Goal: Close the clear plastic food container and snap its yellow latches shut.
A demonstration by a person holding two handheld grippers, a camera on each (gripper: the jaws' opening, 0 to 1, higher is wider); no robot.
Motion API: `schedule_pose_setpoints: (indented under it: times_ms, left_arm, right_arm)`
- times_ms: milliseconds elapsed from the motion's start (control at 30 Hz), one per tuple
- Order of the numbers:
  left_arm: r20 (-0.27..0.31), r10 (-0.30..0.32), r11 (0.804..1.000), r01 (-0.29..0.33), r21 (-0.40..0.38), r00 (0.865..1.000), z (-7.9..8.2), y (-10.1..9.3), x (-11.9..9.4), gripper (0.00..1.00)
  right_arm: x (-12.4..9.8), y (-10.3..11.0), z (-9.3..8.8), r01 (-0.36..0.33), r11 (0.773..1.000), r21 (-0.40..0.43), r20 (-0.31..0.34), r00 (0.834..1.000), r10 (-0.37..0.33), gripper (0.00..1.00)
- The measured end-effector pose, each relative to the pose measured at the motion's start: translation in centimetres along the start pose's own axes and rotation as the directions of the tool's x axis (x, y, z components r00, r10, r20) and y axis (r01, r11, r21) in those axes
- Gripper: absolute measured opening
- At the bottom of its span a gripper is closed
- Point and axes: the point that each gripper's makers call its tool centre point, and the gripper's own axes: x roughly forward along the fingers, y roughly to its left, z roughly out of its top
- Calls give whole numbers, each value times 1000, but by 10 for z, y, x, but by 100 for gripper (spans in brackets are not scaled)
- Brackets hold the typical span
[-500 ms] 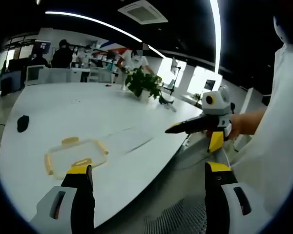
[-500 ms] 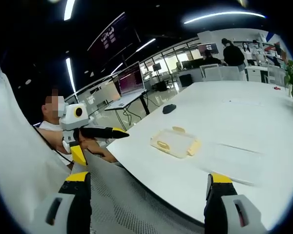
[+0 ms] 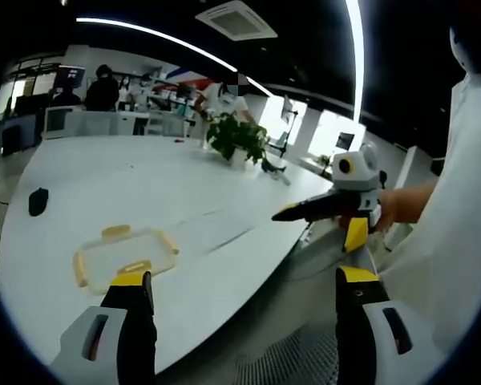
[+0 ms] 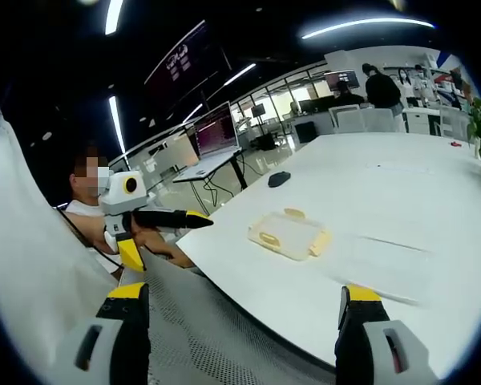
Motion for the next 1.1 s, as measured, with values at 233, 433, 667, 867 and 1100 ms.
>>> schedule_pose_setpoints:
  times_ms: [233, 433, 667, 867, 1100]
  left_arm:
    - [2, 7, 1000, -7, -2, 1000, 0, 1, 0, 93]
    - [3, 6, 1000, -6, 0, 1000, 0, 1, 0, 93]
    - [8, 8, 1000, -8, -5, 1000, 1, 1, 0, 93]
    - [9, 7, 1000, -7, -5, 1000, 1, 0, 0, 93]
    - [12, 11, 1000, -11, -5, 1000, 2, 2, -1, 93]
  right_arm:
    - [0, 0, 0, -2, 1000, 2, 3, 1000, 2, 99]
    - [-1, -1, 1, 2, 1000, 2, 9, 1000, -2, 99]
    - [-1, -1, 2, 5, 1000, 4, 13, 1000, -5, 99]
    - [-1, -1, 2, 5, 1000, 2, 13, 1000, -6, 99]
    - [-1, -2, 3, 12, 1000, 3, 18, 1000, -12, 99]
